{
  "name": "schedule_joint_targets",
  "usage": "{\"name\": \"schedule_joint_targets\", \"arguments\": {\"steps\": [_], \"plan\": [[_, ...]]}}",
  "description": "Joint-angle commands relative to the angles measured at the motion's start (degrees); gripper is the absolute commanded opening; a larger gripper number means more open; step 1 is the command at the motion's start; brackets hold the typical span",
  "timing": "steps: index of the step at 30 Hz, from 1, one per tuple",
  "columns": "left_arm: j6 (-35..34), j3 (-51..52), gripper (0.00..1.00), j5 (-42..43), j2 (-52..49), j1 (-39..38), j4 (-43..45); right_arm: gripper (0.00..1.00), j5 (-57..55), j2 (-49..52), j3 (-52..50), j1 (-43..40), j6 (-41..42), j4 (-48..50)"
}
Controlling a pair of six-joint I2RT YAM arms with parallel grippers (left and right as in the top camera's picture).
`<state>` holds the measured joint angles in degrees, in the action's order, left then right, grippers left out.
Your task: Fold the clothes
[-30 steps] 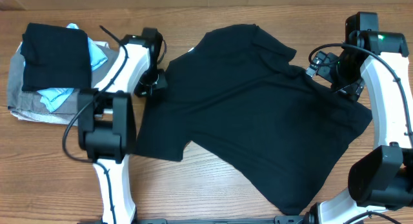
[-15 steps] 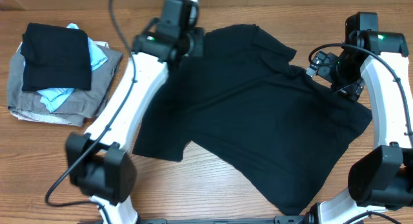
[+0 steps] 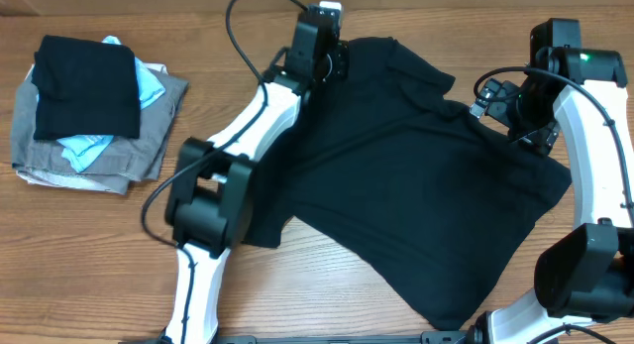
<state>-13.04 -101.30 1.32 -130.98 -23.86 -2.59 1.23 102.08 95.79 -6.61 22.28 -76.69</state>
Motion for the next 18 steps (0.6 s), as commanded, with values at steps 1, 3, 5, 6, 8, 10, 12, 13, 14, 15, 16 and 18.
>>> {"name": "schedule_joint_targets", "arguments": {"steps": [1,3,5,6,8,10,12,13,14,15,16,18], "plan": [[1.5,0.4,0.04,0.3,-4.5,0.4,3.4,1.0,-0.3,0.0,0.1,0.1,0.0,0.1],[1.5,0.4,0.04,0.4,-6.6,0.4,6.3,1.0,-0.3,0.0,0.1,0.1,0.0,0.1],[1.5,0.4,0.04,0.9,-8.0,0.4,9.0,1.0,-0.3,0.0,0.1,0.1,0.0,0.1],[1.5,0.4,0.04,0.9,-8.6,0.4,10.2,1.0,-0.3,0.0,0.1,0.1,0.0,0.1],[1.5,0.4,0.04,0.3,-9.8,0.4,11.5,1.0,-0.3,0.0,0.1,0.1,0.0,0.1],[1.6,0.4,0.04,-0.3,-11.0,0.6,11.7,1.0,-0.3,0.0,0.1,0.1,0.0,0.1],[2.4,0.4,0.04,-0.5,-12.1,0.9,11.1,1.0,-0.3,0.0,0.1,0.1,0.0,0.1],[2.8,0.4,0.04,-0.5,-12.3,1.0,10.4,1.0,-0.3,0.0,0.1,0.1,0.0,0.1],[3.1,0.4,0.04,-0.7,-12.8,1.1,10.1,1.0,-0.3,0.0,0.1,0.1,0.0,0.1],[3.6,0.4,0.04,-0.6,-12.8,1.3,9.4,1.0,-0.3,0.0,0.1,0.1,0.0,0.1],[3.9,0.4,0.04,-0.6,-12.9,1.4,8.3,1.0,-0.3,0.0,0.1,0.1,0.0,0.1],[3.9,0.4,0.04,-0.6,-12.8,1.5,5.8,1.0,-0.3,0.0,0.1,0.1,0.0,0.1]]}}
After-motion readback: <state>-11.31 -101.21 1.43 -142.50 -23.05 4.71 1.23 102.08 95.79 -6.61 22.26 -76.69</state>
